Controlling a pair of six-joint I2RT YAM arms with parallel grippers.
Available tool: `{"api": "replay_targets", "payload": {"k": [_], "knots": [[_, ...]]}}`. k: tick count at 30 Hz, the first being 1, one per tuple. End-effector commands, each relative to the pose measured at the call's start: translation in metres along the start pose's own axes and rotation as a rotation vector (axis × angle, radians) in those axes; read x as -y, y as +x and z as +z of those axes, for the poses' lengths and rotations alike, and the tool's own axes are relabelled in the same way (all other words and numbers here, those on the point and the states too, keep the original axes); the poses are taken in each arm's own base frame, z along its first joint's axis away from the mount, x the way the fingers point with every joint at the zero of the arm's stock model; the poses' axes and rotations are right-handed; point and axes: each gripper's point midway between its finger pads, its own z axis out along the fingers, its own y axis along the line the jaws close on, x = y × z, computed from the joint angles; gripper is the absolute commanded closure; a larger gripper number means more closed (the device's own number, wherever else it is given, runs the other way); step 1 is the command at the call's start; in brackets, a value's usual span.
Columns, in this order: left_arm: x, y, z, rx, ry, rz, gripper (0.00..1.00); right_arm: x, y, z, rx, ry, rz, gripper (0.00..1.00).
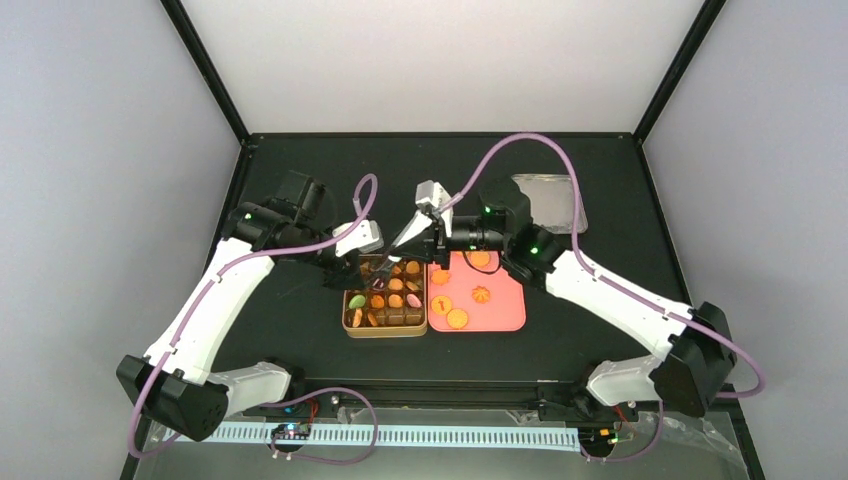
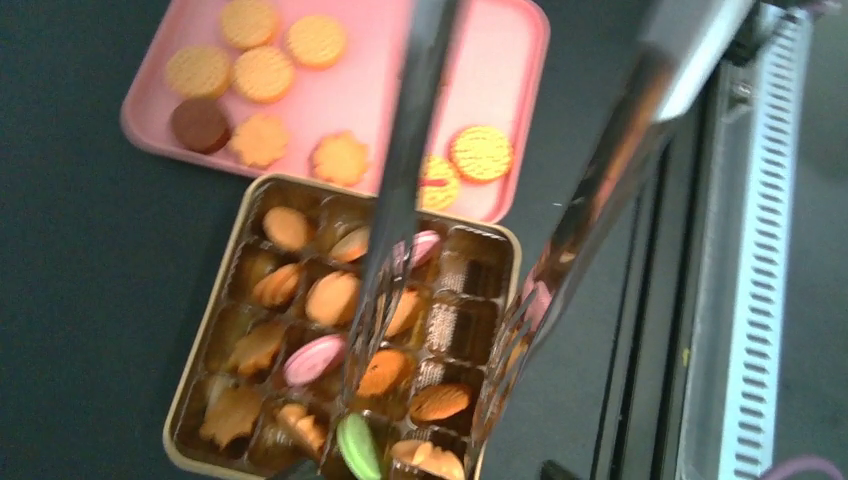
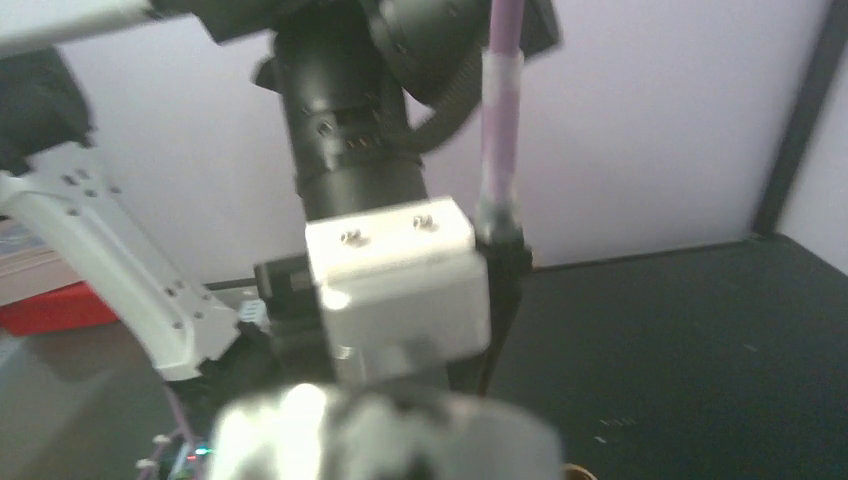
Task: Pack the cookies
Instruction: Pass from the left arm to the right, then pick up the fake cookies from the plate.
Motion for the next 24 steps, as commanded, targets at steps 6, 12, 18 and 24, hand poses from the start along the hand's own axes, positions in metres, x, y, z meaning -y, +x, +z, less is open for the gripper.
{"api": "replay_targets", "payload": {"k": [6,12,18,24], "knots": [[-0.054,-0.015,-0.031,0.009,-0.284,-0.100,0.05,0.061,0.021,-0.048,0.063,0.512,-0.088,0.67],[-0.075,-0.006,-0.040,0.005,-0.357,-0.165,0.02,0.093,0.058,-0.077,0.067,0.760,-0.087,0.66],[-0.083,0.003,-0.045,0.000,-0.386,-0.201,0.03,0.107,0.081,-0.093,0.071,0.880,-0.059,0.66],[-0.084,0.006,-0.046,-0.002,-0.388,-0.209,0.03,0.112,0.101,-0.094,0.068,0.901,0.005,0.66]]}}
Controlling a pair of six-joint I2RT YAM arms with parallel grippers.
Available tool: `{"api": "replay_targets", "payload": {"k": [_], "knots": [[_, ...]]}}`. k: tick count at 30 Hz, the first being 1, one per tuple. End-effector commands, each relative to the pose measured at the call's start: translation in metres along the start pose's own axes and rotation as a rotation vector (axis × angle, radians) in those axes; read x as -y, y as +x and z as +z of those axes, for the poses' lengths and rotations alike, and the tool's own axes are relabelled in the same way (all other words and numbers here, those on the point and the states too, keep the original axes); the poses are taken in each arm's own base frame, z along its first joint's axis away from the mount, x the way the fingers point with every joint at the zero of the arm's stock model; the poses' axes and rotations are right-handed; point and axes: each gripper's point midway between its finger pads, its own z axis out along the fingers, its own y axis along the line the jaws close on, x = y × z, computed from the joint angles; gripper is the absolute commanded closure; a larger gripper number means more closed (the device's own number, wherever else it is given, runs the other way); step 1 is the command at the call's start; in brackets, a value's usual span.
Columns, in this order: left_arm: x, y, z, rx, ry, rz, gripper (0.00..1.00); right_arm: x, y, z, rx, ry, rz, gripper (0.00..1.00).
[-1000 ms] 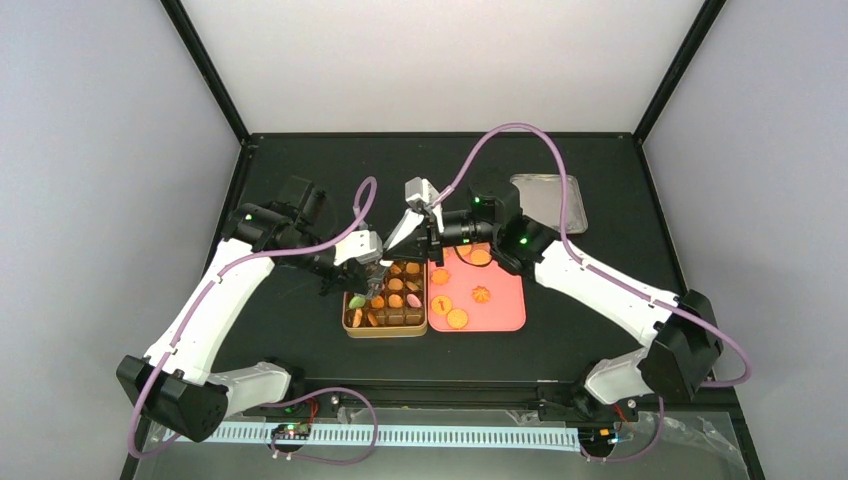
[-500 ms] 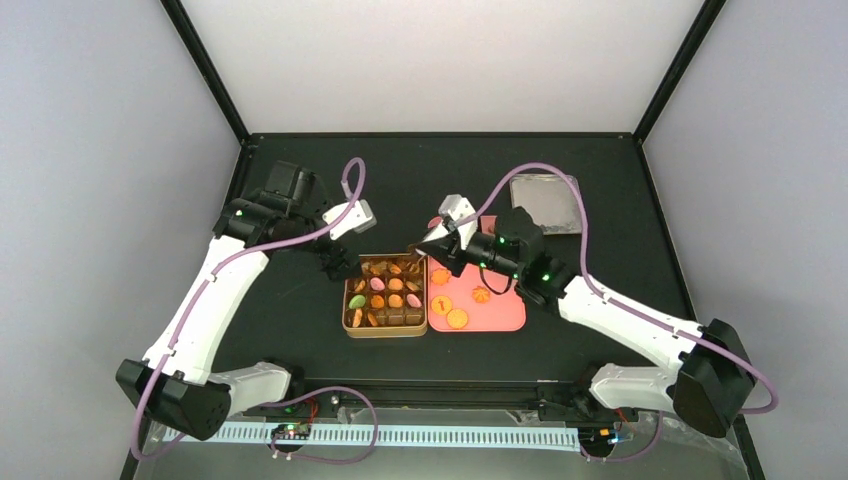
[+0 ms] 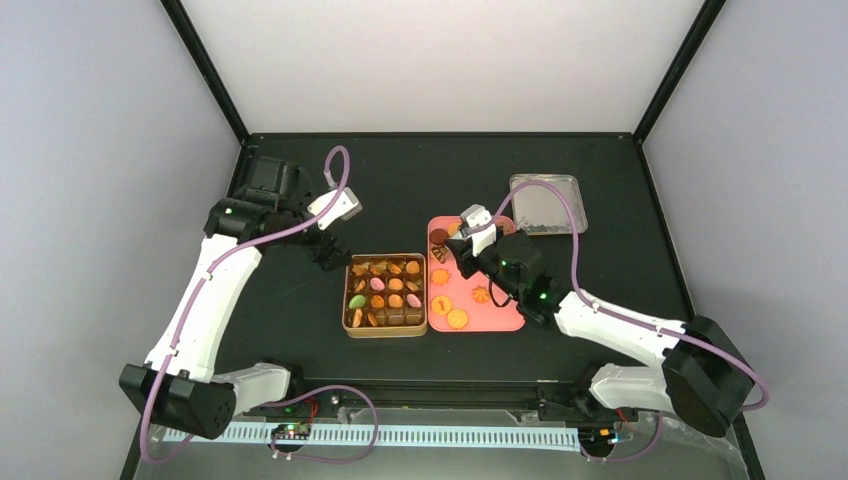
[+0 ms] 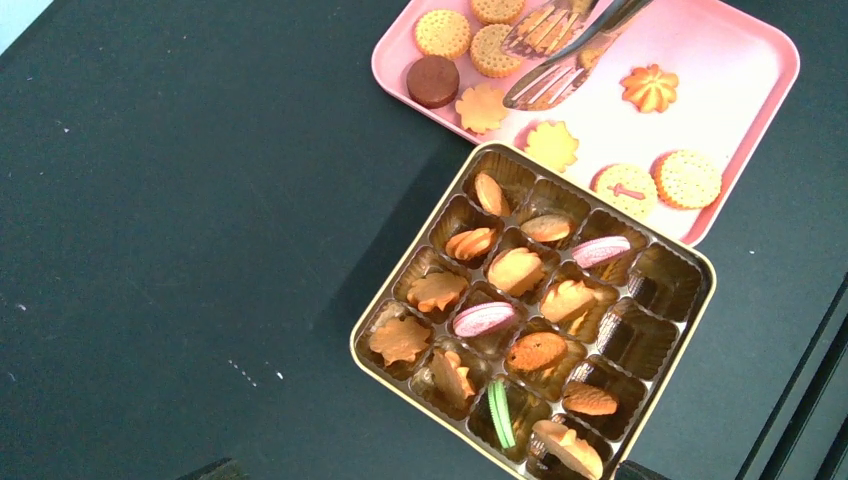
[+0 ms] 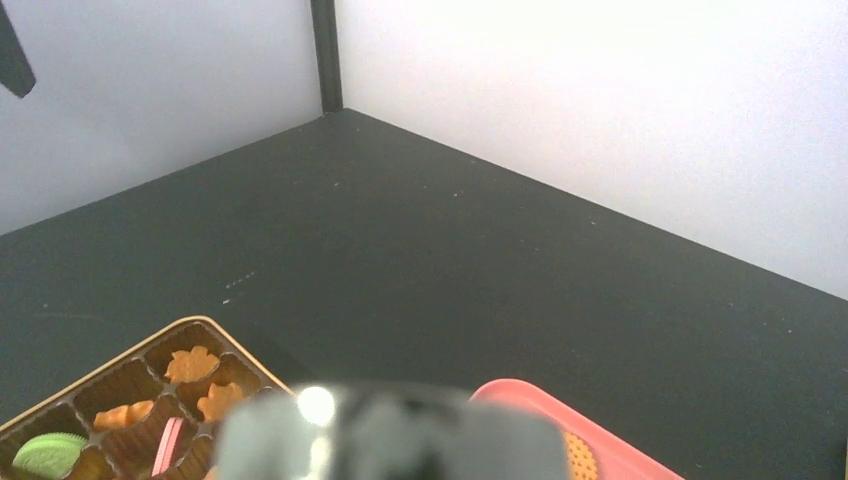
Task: Pack the cookies
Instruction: Pick up the fake cookies from the plate.
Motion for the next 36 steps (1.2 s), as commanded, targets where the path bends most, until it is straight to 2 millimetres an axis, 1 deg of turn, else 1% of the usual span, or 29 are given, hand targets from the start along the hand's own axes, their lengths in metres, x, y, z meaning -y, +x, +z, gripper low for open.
{"api": "replay_targets", "payload": {"k": [1,6,10,19,25,29,33,36], "knots": [[-0.007,-0.005,-0.006,0.016,-0.034,-0.010,0.03,0.009,-0.013,0.001,0.088,0.057,0.066,0.65],[-0.005,-0.003,-0.007,0.021,-0.034,-0.004,0.03,0.003,0.007,0.006,0.048,0.025,0.100,0.64],[-0.005,0.000,-0.008,0.016,-0.036,0.001,0.03,0.000,0.019,0.009,0.017,0.008,0.106,0.62],[-0.005,0.002,-0.008,0.017,-0.033,0.001,0.03,-0.011,0.034,0.004,-0.028,-0.052,0.141,0.58],[-0.005,0.002,-0.007,0.018,-0.030,0.001,0.03,-0.009,0.047,0.007,-0.058,-0.040,0.135,0.58],[-0.006,0.003,-0.007,0.013,-0.033,0.006,0.04,-0.006,0.049,0.009,-0.062,-0.022,0.125,0.61],[-0.006,0.004,-0.008,0.010,-0.037,0.007,0.04,-0.008,0.047,0.009,-0.069,-0.029,0.111,0.64],[-0.006,0.004,-0.008,0.011,-0.036,0.008,0.04,-0.011,0.045,0.005,-0.074,-0.036,0.102,0.73]]}}
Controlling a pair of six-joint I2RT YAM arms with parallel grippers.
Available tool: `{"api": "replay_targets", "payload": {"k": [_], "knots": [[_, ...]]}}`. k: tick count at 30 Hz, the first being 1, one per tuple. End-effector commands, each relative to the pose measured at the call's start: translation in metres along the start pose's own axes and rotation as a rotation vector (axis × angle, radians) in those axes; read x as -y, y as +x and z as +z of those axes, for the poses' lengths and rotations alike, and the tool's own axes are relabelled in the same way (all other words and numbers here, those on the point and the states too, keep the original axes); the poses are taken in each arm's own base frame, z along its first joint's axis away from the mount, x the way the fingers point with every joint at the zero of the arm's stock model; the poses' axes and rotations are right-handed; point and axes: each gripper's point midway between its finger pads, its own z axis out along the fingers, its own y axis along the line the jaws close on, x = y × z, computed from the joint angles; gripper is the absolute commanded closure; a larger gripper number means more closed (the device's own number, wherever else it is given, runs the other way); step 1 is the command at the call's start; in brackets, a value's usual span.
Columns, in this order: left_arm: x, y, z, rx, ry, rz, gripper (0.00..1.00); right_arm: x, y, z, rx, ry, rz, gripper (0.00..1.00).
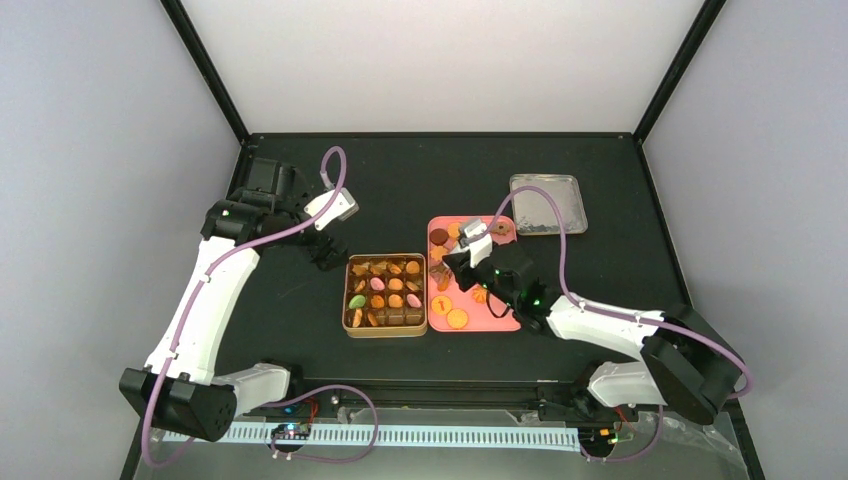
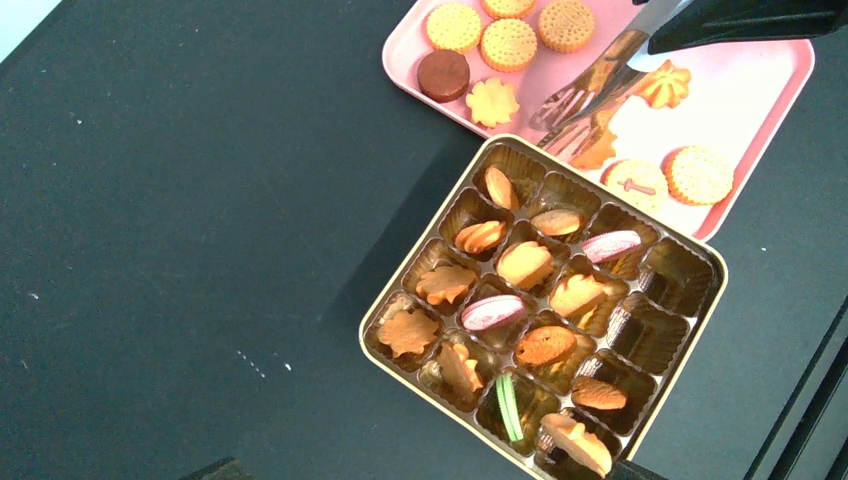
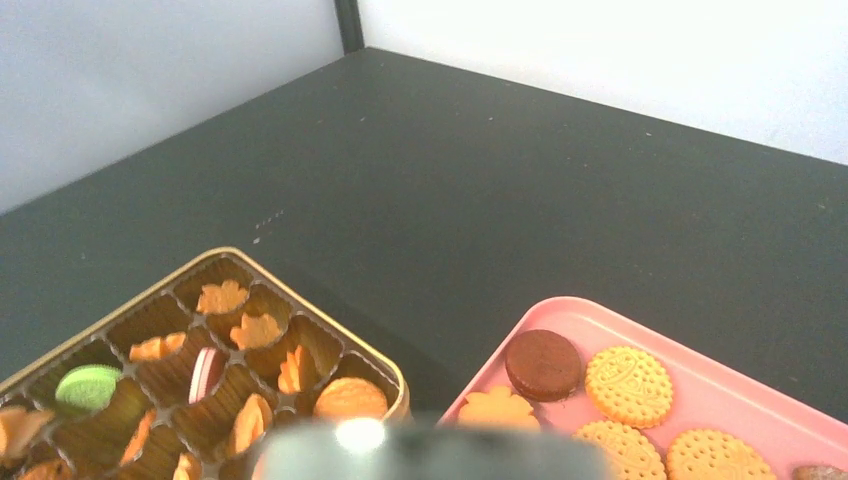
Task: Pack the cookies
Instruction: Pick up the fake cookies from the plate.
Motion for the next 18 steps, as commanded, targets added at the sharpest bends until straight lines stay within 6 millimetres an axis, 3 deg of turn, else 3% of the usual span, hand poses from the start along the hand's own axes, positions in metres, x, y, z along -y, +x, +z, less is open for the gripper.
{"api": "replay_targets", "payload": {"k": [1,7,13,18], "knots": [[-0.002,0.000,-0.005,0.011,-0.019,0.013,0.04,-0.003,-0.004,-0.004,0.001,0.001,-0.012,0.76],[-0.002,-0.001,-0.003,0.009,-0.012,0.008,0.04,0.000,-0.026,-0.014,0.034,0.030,0.012,0.99],[-0.003,-0.001,-0.005,0.011,-0.021,0.013,0.04,0.000,-0.056,-0.029,0.089,0.036,-0.002,0.99],[-0.005,0.000,-0.006,0.009,-0.030,0.011,0.04,-0.016,-0.095,-0.049,0.184,-0.011,-0.009,0.99]]}}
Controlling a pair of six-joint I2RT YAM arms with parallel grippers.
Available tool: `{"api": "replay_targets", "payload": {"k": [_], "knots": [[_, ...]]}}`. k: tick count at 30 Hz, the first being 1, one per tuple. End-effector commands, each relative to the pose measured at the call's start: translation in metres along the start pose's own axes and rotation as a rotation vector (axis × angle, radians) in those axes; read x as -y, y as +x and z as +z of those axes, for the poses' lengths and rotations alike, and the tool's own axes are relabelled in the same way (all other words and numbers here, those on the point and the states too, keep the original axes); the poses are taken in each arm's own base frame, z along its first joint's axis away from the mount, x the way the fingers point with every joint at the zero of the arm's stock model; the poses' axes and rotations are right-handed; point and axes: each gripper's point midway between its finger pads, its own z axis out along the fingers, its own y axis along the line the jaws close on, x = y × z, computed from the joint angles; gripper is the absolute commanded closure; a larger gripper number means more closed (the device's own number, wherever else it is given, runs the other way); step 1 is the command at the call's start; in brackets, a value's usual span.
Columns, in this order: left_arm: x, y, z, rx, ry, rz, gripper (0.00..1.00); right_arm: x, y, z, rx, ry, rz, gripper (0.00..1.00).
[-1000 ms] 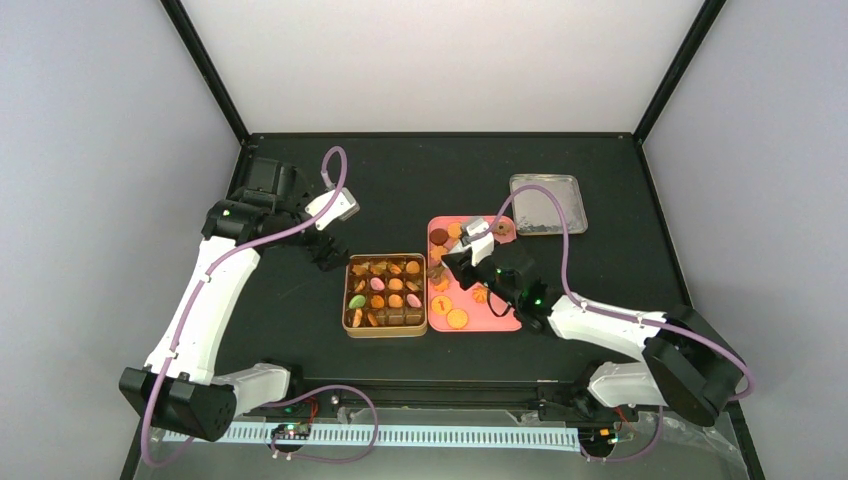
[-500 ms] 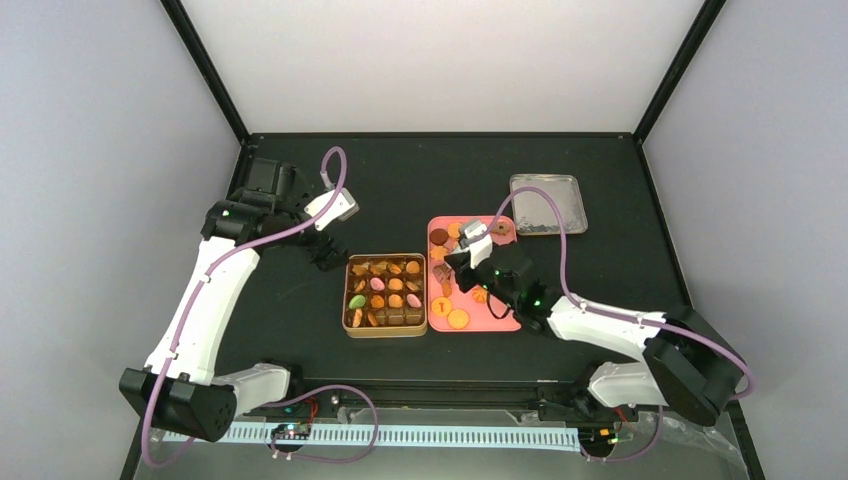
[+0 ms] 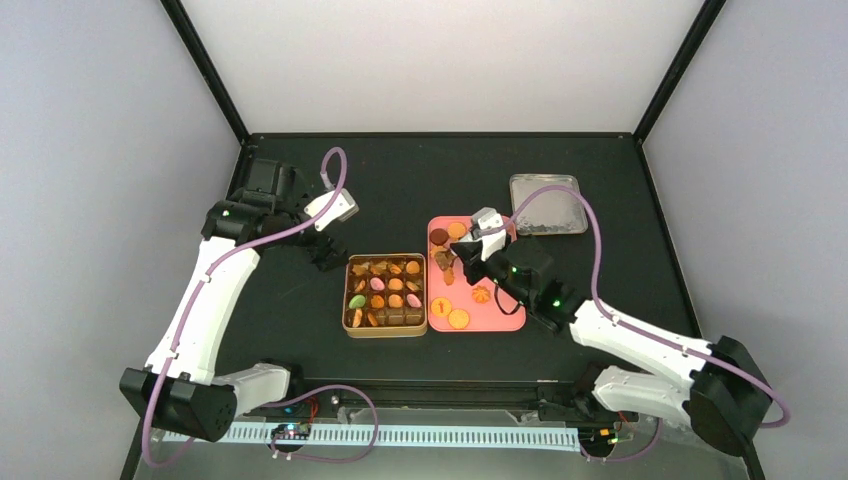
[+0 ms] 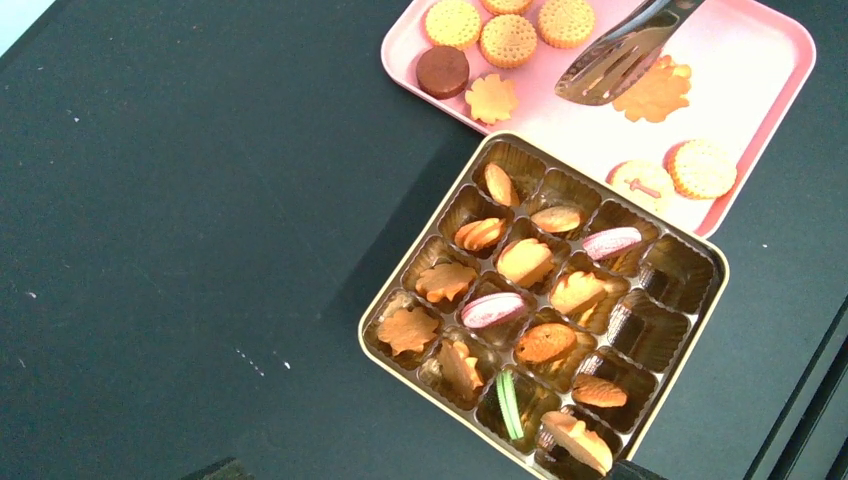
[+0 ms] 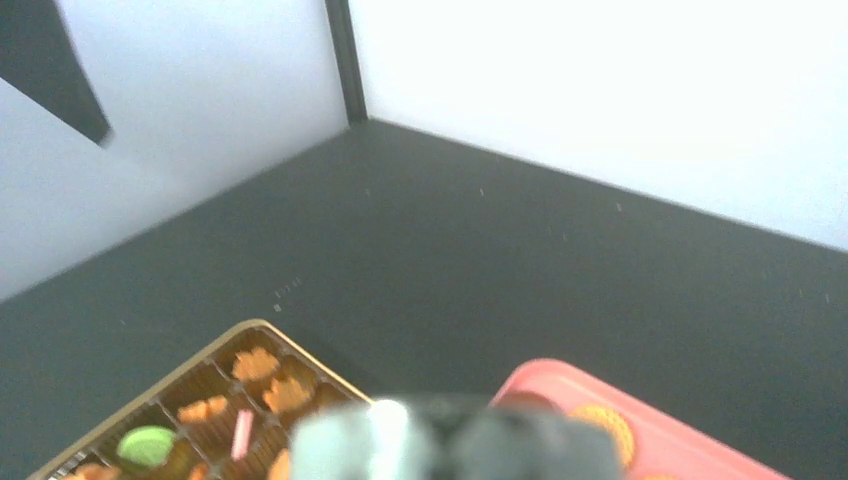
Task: Pack the cookies
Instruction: Pick up the fake cookies from the plate, then place the fake cookies in the empty pocket of the box.
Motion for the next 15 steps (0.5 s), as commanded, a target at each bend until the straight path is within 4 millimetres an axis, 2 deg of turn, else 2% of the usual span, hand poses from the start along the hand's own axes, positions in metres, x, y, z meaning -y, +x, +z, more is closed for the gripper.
{"api": "replay_targets", "payload": {"k": [1,4,7,11,15], "knots": [[-0.005,-0.001,-0.007,0.011,-0.031,0.005,0.04,-0.022,-0.060,-0.020,0.151,-0.047,-0.014,0.99],[-0.008,-0.001,-0.007,0.011,-0.036,-0.007,0.04,-0.048,-0.077,-0.027,0.189,-0.100,-0.046,0.99],[-0.011,0.001,-0.008,0.013,-0.036,-0.027,0.04,-0.078,-0.084,-0.027,0.204,-0.174,-0.069,0.99],[-0.016,0.006,-0.010,0.011,-0.042,-0.050,0.04,-0.121,-0.073,-0.018,0.183,-0.271,-0.109,0.99],[-0.017,0.009,-0.013,0.009,-0.046,-0.053,0.04,-0.149,-0.054,-0.006,0.146,-0.312,-0.150,0.99]]}}
